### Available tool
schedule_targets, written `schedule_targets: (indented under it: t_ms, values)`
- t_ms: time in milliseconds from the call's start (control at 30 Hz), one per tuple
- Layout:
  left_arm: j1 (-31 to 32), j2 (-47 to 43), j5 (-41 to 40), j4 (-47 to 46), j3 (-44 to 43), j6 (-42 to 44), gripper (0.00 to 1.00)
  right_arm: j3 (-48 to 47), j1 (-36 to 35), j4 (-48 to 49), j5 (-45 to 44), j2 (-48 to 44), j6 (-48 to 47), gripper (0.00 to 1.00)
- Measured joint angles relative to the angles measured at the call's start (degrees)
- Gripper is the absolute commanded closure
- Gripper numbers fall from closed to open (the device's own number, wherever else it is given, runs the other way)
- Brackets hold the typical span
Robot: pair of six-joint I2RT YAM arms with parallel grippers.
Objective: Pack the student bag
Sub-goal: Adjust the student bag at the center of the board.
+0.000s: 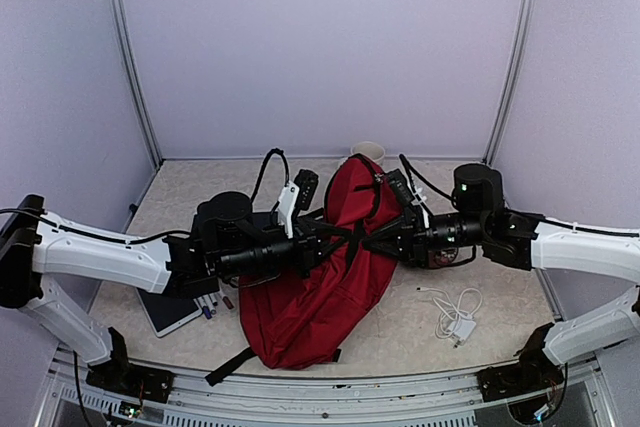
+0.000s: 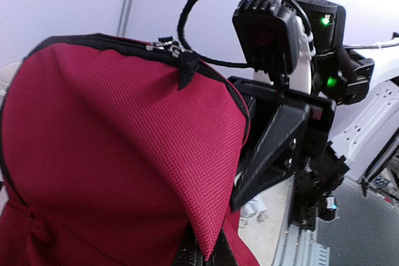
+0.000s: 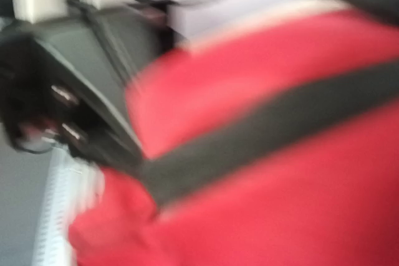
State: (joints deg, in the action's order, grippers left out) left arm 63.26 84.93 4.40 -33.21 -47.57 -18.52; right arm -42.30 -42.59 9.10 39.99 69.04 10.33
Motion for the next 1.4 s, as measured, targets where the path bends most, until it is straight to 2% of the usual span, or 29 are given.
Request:
schedule_targets:
  t_ms: [133, 300, 467, 567, 700, 800, 867, 900, 933, 1033, 1067, 1100, 1133, 1200, 1233, 1267, 1333, 1400]
  values:
    - [1.11, -1.18, -7.02, 4.37, 0.33, 4.70, 1.00, 1.18, 5.18, -5.57, -3.32, -2.97, -0.33, 0.42]
    - [6.27, 1.07, -12.90, 8.41, 0.26, 8.35, 1.00, 6.29, 10.12, -10.51, -2.82, -10.38, 1.44, 0.22]
    - [9.55, 3.48, -14.73, 10.40, 0.68, 8.98, 1.00, 4.98, 15.80, -15.89, -1.68, -11.82, 4.76, 0.15]
    - [10.54, 4.24, -15.89, 10.95, 0.98, 8.96, 1.00, -2.62, 17.31, -19.04, -3.61, -6.32, 7.13, 0.09]
    - [11.26, 4.87, -16.92, 10.95, 1.79, 8.59, 1.00, -15.02, 17.49, -22.38, -8.35, 4.96, 8.44, 0.09]
    - [11.41, 5.29, -17.11, 10.91, 2.14, 8.48, 1.00, -16.09, 16.57, -23.85, -10.95, 10.03, 8.92, 0.09]
    - [11.41, 5.57, -17.11, 10.88, 2.16, 8.46, 1.00, -15.15, 15.45, -24.41, -10.82, 11.85, 9.35, 0.13]
    - [11.41, 5.62, -17.09, 10.86, 2.16, 8.48, 1.00, -15.06, 14.58, -24.81, -10.62, 12.50, 9.49, 0.20]
    - [11.41, 5.68, -17.07, 10.84, 2.16, 8.48, 1.00, -15.08, 13.62, -24.81, -10.43, 13.11, 9.55, 0.35]
    - [11.41, 6.03, -16.74, 10.71, 2.16, 8.50, 1.00, -15.19, 11.37, -24.68, -9.84, 14.60, 9.03, 0.90]
    - [11.41, 6.12, -16.61, 10.71, 2.16, 8.50, 1.00, -15.19, 10.82, -24.79, -9.62, 15.04, 9.05, 1.00]
    - [11.41, 6.14, -16.44, 10.71, 2.16, 8.52, 1.00, -15.19, 10.56, -24.94, -9.27, 15.30, 9.01, 1.00]
    - [11.41, 6.14, -16.22, 10.67, 2.16, 8.55, 0.89, -15.19, 10.49, -25.11, -8.83, 15.34, 8.81, 1.00]
    - [11.41, 6.01, -14.91, 10.54, 2.23, 8.81, 0.43, -15.17, 10.49, -24.83, -6.95, 14.93, 8.31, 1.00]
    - [11.41, 5.70, -13.79, 10.58, 2.45, 9.20, 0.28, -15.13, 10.49, -24.26, -5.57, 14.40, 7.61, 1.00]
    - [11.43, 5.14, -12.44, 10.75, 2.73, 9.53, 0.18, -15.04, 10.49, -23.28, -3.17, 13.38, 6.69, 1.00]
    - [11.45, 2.69, -10.23, 11.61, 3.50, 10.58, 0.06, -14.69, 10.54, -21.09, 1.64, 10.82, 4.70, 1.00]
    - [11.45, -1.99, -8.85, 13.18, 4.04, 12.13, 0.01, -14.62, 10.49, -18.56, 8.92, 7.26, 1.99, 1.00]
